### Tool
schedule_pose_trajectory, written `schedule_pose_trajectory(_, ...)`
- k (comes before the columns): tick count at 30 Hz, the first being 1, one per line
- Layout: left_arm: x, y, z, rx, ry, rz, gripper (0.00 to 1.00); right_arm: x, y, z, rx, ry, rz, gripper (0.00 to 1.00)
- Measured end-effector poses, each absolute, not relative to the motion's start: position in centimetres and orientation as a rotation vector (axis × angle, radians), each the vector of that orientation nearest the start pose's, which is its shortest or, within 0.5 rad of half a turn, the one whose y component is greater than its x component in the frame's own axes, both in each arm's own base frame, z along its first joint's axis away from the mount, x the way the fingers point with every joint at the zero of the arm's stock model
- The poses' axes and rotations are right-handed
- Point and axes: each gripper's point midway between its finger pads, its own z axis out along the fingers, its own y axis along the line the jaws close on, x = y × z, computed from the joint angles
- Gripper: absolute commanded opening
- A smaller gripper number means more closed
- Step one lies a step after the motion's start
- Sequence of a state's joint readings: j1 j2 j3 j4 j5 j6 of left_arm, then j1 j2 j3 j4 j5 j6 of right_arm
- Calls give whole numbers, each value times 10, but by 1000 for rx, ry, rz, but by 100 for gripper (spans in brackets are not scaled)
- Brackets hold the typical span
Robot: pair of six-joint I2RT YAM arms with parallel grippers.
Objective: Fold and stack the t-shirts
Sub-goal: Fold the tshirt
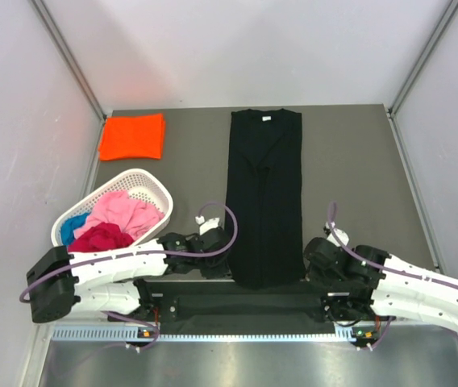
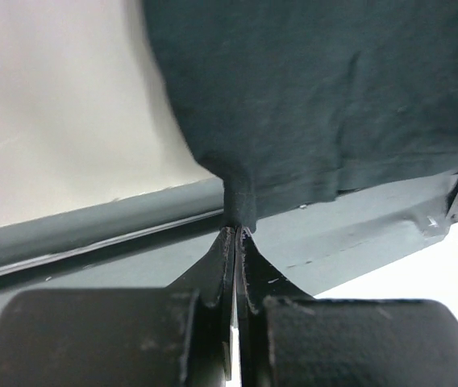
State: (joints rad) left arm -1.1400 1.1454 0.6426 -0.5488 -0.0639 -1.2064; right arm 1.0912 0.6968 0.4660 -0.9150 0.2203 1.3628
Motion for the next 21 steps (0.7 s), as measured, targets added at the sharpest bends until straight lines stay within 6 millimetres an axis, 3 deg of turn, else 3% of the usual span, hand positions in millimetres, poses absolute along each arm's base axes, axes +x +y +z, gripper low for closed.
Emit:
schedule_pose_trajectory(5,100,-267,65,-79,2811,-612,0,94,152,62,371,2679,358,0)
schedule_pose_trajectory(9,130,-275,70,-89,2796,-558,0,129,156,84,362,2579,357,0)
schedule_pose_trajectory(16,209,-269,89,-155,2718,-506,0,205,139,98,346,2500,271,0)
schedule_pose_trajectory(21,265,-263,90,-185,2694,-441,0,256,150,106,231,2491,256,0)
